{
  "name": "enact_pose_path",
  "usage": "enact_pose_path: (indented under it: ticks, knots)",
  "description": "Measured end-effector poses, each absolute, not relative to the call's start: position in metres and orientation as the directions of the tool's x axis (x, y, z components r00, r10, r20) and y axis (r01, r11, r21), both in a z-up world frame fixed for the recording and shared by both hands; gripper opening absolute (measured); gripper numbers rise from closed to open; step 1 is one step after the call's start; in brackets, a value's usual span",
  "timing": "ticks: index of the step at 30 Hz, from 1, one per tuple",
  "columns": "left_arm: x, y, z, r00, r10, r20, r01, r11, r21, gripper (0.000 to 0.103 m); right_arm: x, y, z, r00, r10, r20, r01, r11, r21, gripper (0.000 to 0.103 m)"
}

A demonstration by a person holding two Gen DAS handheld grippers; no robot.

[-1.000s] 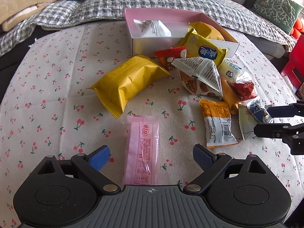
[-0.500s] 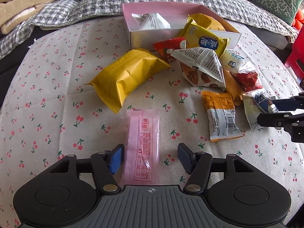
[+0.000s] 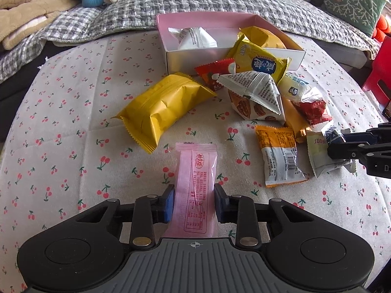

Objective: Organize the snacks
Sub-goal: 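Grasp the pink bar with the left tool while the right tool grasps the chocolate truffle packet, then carry the pink bar into the box and release while the right tool drops the truffle packet there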

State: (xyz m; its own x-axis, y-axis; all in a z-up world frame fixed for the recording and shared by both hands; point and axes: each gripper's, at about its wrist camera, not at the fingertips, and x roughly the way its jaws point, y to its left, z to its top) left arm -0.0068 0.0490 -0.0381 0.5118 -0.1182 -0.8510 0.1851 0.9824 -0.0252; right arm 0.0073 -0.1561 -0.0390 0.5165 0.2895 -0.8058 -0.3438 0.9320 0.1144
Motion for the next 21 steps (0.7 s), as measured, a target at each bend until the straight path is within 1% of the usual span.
enact_pose_path:
  ticks: [5, 21]
  knots:
    - [-0.008, 0.047, -0.032, 0.532, -0.124, -0.838, 0.196, 0.980, -0.020, 0.029, 0.009, -0.157, -0.038, 0.515, 0.293, -0.805, -0.337, 0.933, 0.124, 0.021]
    - [-0.001, 0.040, -0.022, 0.529, -0.183, -0.829, 0.199, 0.976, -0.089, 0.029, 0.012, -0.160, -0.024, 0.538, 0.321, -0.780, -0.318, 0.934, 0.164, 0.020]
